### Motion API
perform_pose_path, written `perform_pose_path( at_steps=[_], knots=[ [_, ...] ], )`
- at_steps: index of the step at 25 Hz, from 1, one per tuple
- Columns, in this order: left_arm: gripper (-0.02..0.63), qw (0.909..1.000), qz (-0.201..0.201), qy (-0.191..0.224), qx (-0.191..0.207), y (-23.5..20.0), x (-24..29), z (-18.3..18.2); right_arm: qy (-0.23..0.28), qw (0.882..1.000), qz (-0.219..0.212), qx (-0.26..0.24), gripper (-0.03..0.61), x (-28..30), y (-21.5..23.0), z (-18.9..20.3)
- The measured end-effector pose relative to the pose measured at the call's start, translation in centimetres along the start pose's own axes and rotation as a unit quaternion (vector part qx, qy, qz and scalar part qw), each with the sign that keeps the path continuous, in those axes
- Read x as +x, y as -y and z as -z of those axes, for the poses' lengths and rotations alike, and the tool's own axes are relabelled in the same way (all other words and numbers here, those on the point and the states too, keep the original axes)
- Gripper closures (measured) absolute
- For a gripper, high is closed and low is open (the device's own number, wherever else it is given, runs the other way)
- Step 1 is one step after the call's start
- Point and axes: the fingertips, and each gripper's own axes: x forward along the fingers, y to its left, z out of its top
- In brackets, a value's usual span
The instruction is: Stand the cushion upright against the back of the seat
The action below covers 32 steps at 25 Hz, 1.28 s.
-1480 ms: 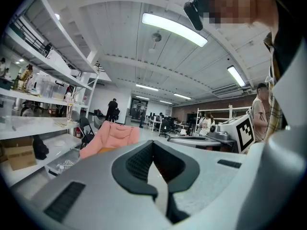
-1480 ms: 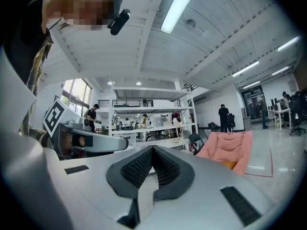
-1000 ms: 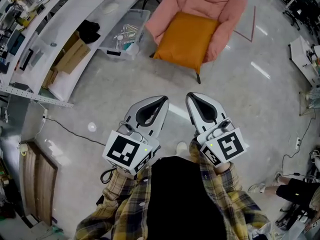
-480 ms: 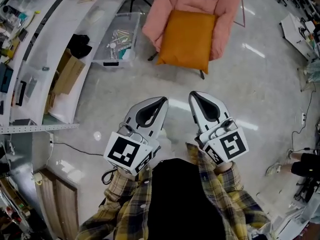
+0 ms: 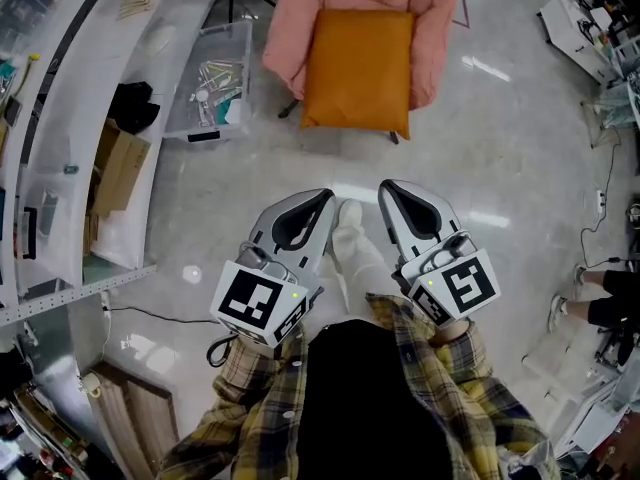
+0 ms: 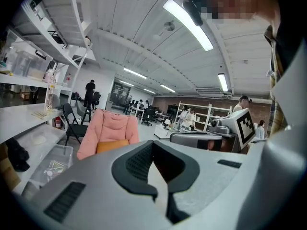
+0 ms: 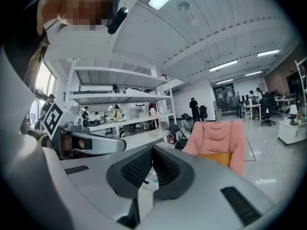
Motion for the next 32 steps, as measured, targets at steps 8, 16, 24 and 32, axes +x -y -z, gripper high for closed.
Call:
perform_pose_path(
  at_steps=[8, 16, 24, 32],
  knots=[
    [0.609, 0.9998, -0.019, 0.008, 0.008, -4.0, 4.1, -2.5, 0.005, 1.0, -0.001, -0.008, 0.56, 4.2, 4.6, -1.8],
    [0.609, 0.9989, -0.029, 0.018, 0.031, -6.3, 10.7, -6.7, 0.024, 1.0, 0.001, -0.017, 0.56, 6.5, 11.4, -5.1],
    [0.61, 0.9989, -0.04, 0.014, 0.019, -8.0, 14.3, -8.0, 0.016, 1.0, 0.011, -0.008, 0.56, 7.1, 16.3, -5.5],
    [0.609, 0.9995, -0.029, 0.009, 0.014, -12.2, 16.2, -9.1, 0.011, 0.999, 0.031, 0.006, 0.56, 10.3, 17.8, -5.4]
  ],
)
